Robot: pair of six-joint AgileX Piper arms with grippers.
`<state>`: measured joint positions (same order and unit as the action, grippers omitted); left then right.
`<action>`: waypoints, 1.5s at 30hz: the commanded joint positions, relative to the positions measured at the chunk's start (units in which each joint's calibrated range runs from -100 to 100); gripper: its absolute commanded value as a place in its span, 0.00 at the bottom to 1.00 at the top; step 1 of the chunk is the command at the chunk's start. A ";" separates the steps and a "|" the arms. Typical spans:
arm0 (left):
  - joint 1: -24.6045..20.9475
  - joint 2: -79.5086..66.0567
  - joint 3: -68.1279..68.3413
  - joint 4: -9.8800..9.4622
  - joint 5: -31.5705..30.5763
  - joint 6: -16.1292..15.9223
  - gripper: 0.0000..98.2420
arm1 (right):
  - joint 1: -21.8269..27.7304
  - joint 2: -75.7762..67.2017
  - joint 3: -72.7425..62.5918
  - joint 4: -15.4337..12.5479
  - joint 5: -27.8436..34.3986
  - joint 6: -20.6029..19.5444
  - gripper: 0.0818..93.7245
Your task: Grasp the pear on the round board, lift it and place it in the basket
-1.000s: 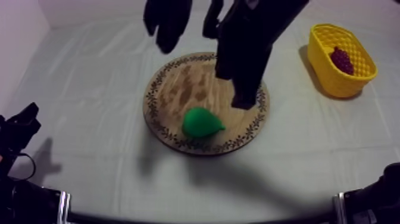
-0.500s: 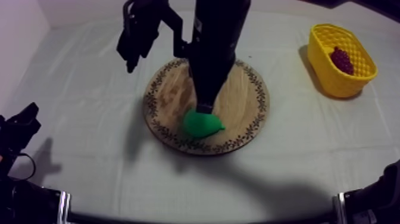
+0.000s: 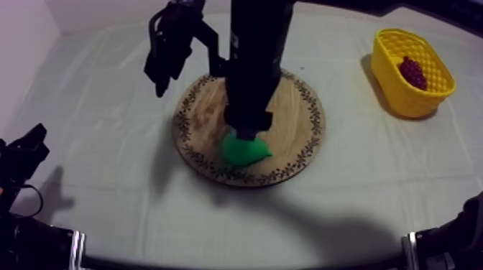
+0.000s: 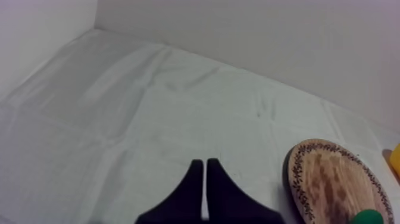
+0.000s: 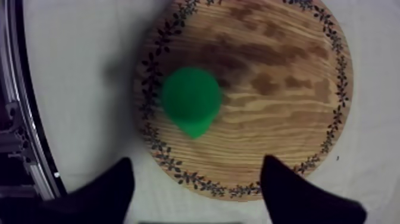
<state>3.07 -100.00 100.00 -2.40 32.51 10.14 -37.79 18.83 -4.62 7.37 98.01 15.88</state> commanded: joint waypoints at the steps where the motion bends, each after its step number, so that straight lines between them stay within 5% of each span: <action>1: 0.01 0.00 0.00 -0.02 -0.01 -0.01 0.00 | 0.01 -0.05 0.19 0.22 -0.13 0.43 0.79; 19: 0.01 0.00 0.00 -0.02 -0.01 -0.01 0.00 | 1.25 4.48 2.15 -3.73 -5.49 3.17 0.80; 45: 0.01 0.00 0.00 -0.02 -0.01 -0.01 0.00 | 1.76 19.67 2.15 -3.43 -12.18 4.03 0.75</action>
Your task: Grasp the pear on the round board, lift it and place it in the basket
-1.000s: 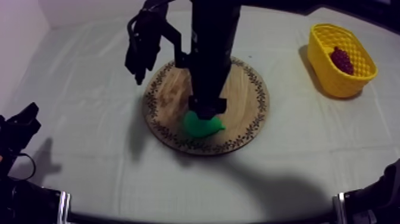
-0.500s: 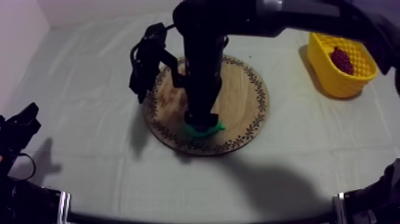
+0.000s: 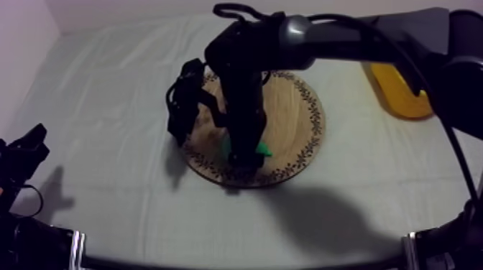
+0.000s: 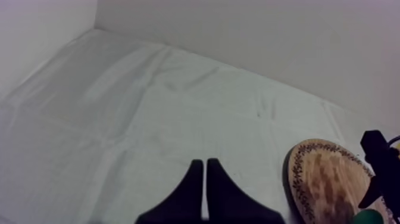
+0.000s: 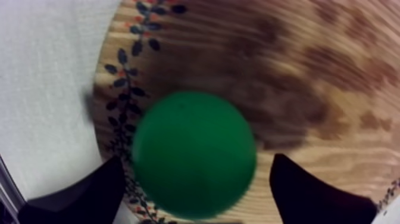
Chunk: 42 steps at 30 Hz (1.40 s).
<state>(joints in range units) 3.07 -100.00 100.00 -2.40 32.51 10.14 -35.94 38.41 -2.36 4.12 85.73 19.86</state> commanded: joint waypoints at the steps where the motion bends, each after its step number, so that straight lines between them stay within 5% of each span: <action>1: 0.01 0.00 0.00 -0.02 -0.01 -0.01 0.00 | -0.17 0.34 -0.25 -0.30 -0.05 0.13 0.74; 6: 0.01 0.00 0.00 -0.02 -0.01 -0.01 0.00 | -0.63 1.08 -0.81 -0.95 -1.06 0.55 0.68; 17: 0.01 0.00 0.00 -0.02 -0.01 -0.01 0.00 | -0.82 1.97 -1.29 -0.72 -3.36 -0.47 0.37; 42: 0.01 0.00 0.00 -0.02 -0.01 -0.01 0.00 | 10.63 -26.15 -2.22 5.83 -5.70 -0.43 0.37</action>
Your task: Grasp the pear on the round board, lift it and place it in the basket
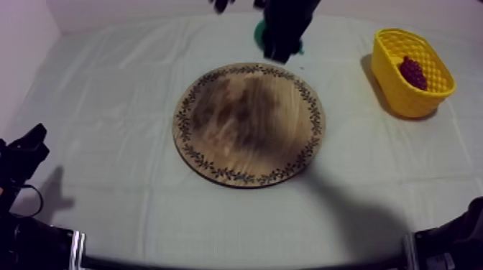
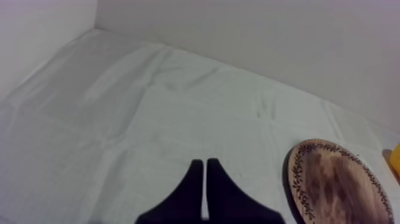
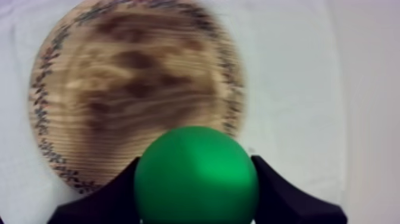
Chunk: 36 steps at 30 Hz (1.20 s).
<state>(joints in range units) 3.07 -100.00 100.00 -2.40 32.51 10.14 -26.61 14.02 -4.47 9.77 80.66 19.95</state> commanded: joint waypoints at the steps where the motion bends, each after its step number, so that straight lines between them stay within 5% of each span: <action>1: 0.01 0.00 0.00 -0.02 -0.01 -0.01 0.00 | 2.12 -2.59 -0.35 0.43 -0.78 -0.96 0.37; 18: 0.01 0.00 0.00 -0.02 -0.01 -0.01 0.00 | 20.25 -6.46 -3.14 5.87 -3.95 -11.97 0.39; 36: 0.01 0.00 0.00 -0.02 -0.01 -0.01 0.00 | 31.11 -1.10 6.77 5.33 -5.71 -18.05 0.40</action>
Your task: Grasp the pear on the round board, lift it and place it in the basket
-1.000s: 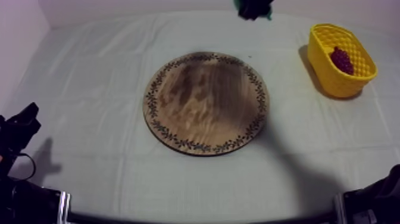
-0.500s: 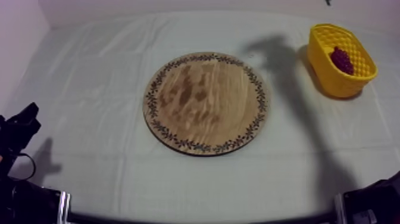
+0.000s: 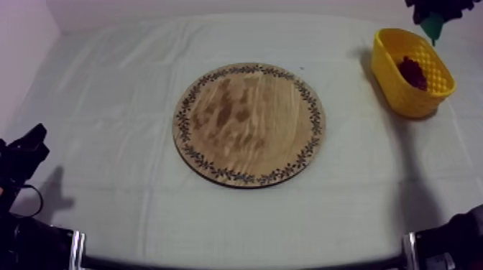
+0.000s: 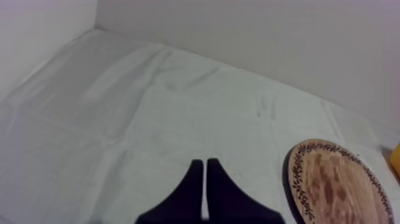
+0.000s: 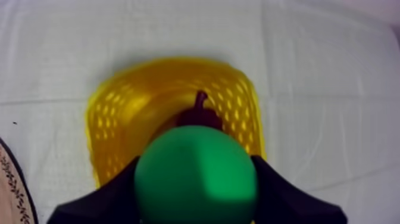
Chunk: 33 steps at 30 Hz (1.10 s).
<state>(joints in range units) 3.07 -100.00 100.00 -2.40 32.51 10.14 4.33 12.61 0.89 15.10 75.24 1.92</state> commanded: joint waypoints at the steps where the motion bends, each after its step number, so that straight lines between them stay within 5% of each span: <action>1: 0.01 0.00 0.00 -0.02 -0.01 -0.01 0.00 | 0.36 0.84 2.37 -0.07 -0.54 -0.04 0.40; 13: 0.01 0.00 0.00 -0.02 -0.01 -0.01 0.00 | 1.19 8.46 6.05 -1.39 -3.56 0.00 0.48; 21: 0.01 0.00 0.00 -0.02 -0.01 -0.01 0.00 | 1.46 9.01 5.75 -4.08 -5.40 3.27 0.74; 33: 0.01 0.00 0.00 -0.02 -0.01 -0.01 0.00 | 2.92 -5.22 17.01 -2.57 -15.13 1.47 0.73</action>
<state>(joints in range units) 3.07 -100.00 100.00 -2.40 32.51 10.14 7.23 11.01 14.85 12.15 62.00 3.68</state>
